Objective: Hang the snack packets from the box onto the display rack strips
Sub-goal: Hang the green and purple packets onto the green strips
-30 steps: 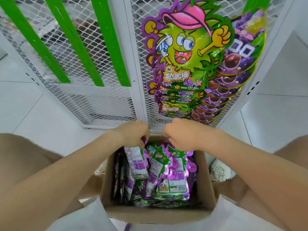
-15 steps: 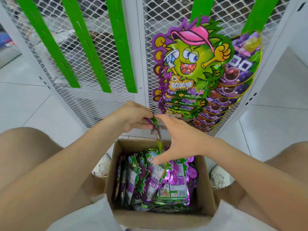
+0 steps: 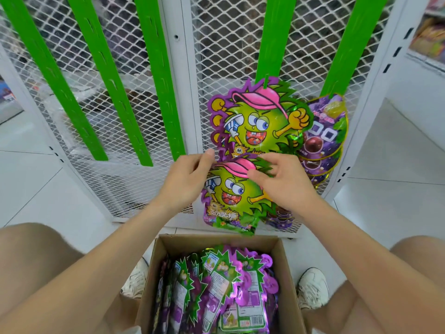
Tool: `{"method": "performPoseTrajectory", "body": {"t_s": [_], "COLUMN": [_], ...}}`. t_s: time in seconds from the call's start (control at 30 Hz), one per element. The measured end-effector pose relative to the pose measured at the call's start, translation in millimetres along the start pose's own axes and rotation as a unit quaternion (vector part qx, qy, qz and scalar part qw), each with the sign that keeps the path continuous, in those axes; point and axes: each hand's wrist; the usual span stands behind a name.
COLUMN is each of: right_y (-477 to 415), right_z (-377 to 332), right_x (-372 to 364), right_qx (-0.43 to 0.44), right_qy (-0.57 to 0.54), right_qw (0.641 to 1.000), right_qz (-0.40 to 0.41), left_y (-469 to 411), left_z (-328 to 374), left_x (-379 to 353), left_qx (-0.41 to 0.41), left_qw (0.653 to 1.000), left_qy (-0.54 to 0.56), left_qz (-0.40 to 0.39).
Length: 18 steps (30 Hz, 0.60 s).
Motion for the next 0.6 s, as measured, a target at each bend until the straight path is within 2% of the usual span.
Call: {"method": "performPoseTrajectory", "body": {"t_s": [0.13, 0.2, 0.27, 0.37, 0.5, 0.6], "right_y": [-12, -16, -23, -45, -76, -86], "right_z": [-27, -46, -67, -88, -96, -100], "right_x": [18, 28, 40, 59, 79, 84], "right_qx": [0.071, 0.131, 0.174, 0.206, 0.23, 0.232], "right_qy": [0.01, 0.062, 0.123, 0.166, 0.195, 0.173], "right_qw": [0.996, 0.985, 0.966, 0.939, 0.914, 0.91], "right_qz": [0.058, 0.09, 0.149, 0.222, 0.273, 0.298], "left_y": [0, -6, -11, -27, -48, -58], "left_z": [31, 44, 66, 109, 171, 194], "left_x": [8, 12, 19, 29, 30, 27], "left_qx": [-0.061, -0.119, -0.175, -0.224, -0.177, -0.154], "left_qw": [0.993, 0.978, 0.964, 0.959, 0.979, 0.984], "left_qy": [-0.002, -0.045, -0.044, -0.022, 0.085, 0.082], "left_qz": [0.101, 0.167, 0.194, 0.17, 0.062, 0.045]}}
Point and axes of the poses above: each hand's wrist, its own y-axis away from the middle knuckle, its own x-axis out of the back of the hand, z = x × y, and after that the axes turned 11 degrees about x, right-handed
